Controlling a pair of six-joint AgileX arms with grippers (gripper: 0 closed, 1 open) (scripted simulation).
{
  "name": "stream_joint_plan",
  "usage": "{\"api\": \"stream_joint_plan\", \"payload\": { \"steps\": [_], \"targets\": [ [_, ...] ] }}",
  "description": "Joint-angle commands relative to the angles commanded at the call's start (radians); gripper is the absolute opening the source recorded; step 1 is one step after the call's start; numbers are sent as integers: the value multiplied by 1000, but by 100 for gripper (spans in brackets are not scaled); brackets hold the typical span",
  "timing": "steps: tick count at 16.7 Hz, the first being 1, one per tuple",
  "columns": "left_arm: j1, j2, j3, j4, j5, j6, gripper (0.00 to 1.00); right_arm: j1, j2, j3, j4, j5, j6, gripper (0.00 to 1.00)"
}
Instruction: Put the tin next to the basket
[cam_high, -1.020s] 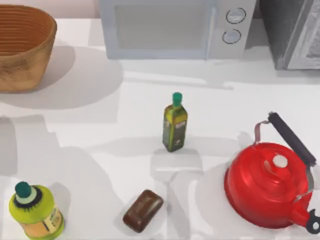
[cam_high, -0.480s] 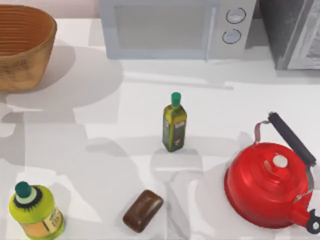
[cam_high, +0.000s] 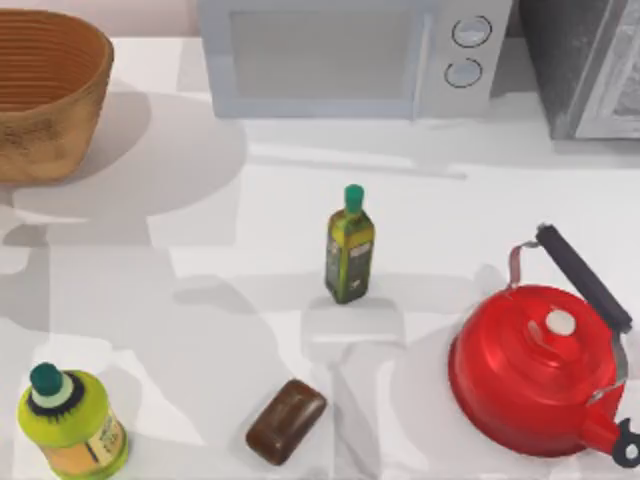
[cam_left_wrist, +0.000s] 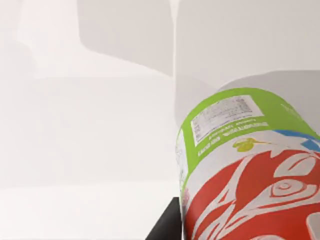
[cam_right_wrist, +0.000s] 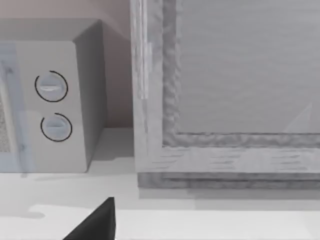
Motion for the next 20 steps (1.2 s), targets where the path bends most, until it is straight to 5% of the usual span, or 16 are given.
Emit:
{"api": "stream_joint_plan", "payload": {
  "steps": [7, 20],
  "targets": [
    [0, 0, 0, 0, 0, 0, 98, 0, 0, 0, 0, 0, 0, 100],
    [54, -5, 13, -10, 6, 28, 100, 0, 0, 0, 0, 0, 0, 100]
  ]
}}
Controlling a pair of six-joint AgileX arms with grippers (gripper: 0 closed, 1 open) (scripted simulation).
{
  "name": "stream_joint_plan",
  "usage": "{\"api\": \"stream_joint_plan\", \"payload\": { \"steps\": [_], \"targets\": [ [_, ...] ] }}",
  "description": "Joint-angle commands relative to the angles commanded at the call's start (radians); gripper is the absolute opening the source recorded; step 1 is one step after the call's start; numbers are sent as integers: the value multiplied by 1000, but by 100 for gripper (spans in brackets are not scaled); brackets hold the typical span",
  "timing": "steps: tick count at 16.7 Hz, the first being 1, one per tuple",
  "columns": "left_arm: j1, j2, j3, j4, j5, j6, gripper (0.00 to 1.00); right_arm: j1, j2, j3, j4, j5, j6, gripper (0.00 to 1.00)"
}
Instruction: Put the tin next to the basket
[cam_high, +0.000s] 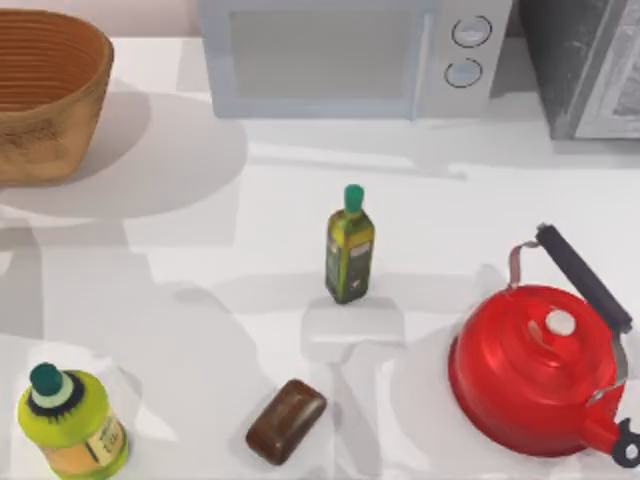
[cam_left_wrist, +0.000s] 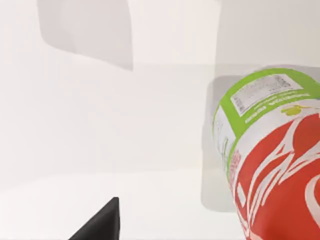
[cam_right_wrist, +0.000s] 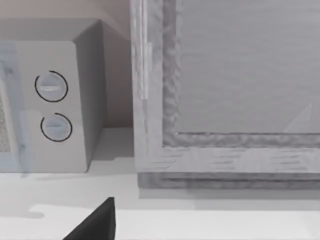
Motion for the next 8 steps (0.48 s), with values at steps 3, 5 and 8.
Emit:
{"api": "stream_joint_plan", "payload": {
  "steps": [3, 5, 8],
  "targets": [
    [75, -6, 29, -19, 9, 48, 100, 0, 0, 0, 0, 0, 0, 100],
    [105, -12, 46, -39, 10, 67, 100, 0, 0, 0, 0, 0, 0, 100],
    [89, -15, 65, -83, 5, 57, 100, 0, 0, 0, 0, 0, 0, 100]
  ]
}}
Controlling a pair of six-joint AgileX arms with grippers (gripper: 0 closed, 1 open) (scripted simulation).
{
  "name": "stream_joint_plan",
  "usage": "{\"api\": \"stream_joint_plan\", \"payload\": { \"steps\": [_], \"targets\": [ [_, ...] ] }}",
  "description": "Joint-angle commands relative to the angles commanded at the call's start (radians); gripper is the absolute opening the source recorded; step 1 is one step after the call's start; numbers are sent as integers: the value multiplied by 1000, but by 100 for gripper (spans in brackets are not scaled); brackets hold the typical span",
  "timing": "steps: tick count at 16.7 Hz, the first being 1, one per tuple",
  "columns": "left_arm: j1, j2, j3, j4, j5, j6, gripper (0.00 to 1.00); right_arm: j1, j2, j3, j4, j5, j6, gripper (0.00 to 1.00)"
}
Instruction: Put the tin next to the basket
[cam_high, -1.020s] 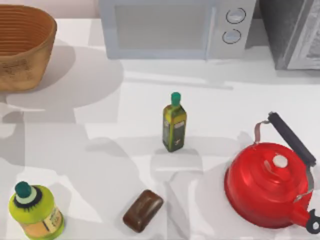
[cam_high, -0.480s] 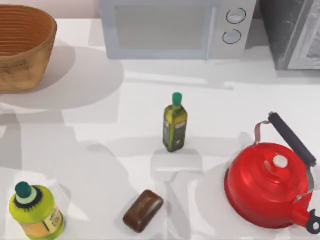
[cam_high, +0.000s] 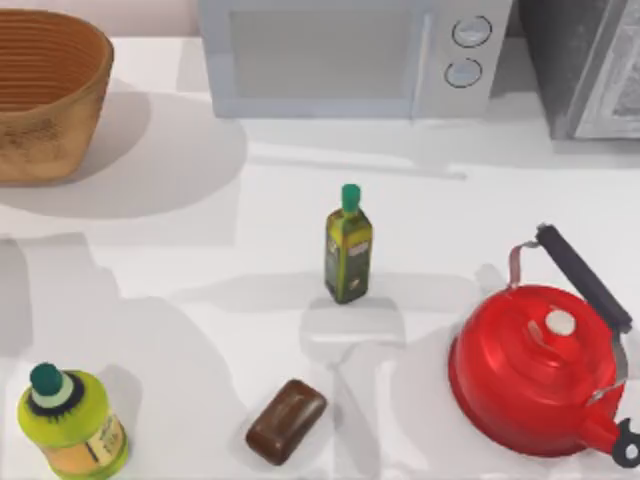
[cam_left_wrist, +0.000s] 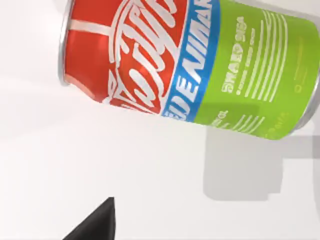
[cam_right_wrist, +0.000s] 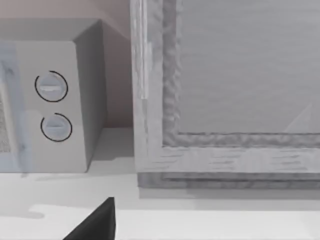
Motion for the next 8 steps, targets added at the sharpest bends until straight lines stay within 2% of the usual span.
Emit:
{"api": "stream_joint_plan", "payload": {
  "steps": [5, 8],
  "targets": [
    [-121, -10, 30, -50, -11, -75, 100, 0, 0, 0, 0, 0, 0, 100],
    [-142, -11, 39, -55, -11, -87, 100, 0, 0, 0, 0, 0, 0, 100]
  ]
}}
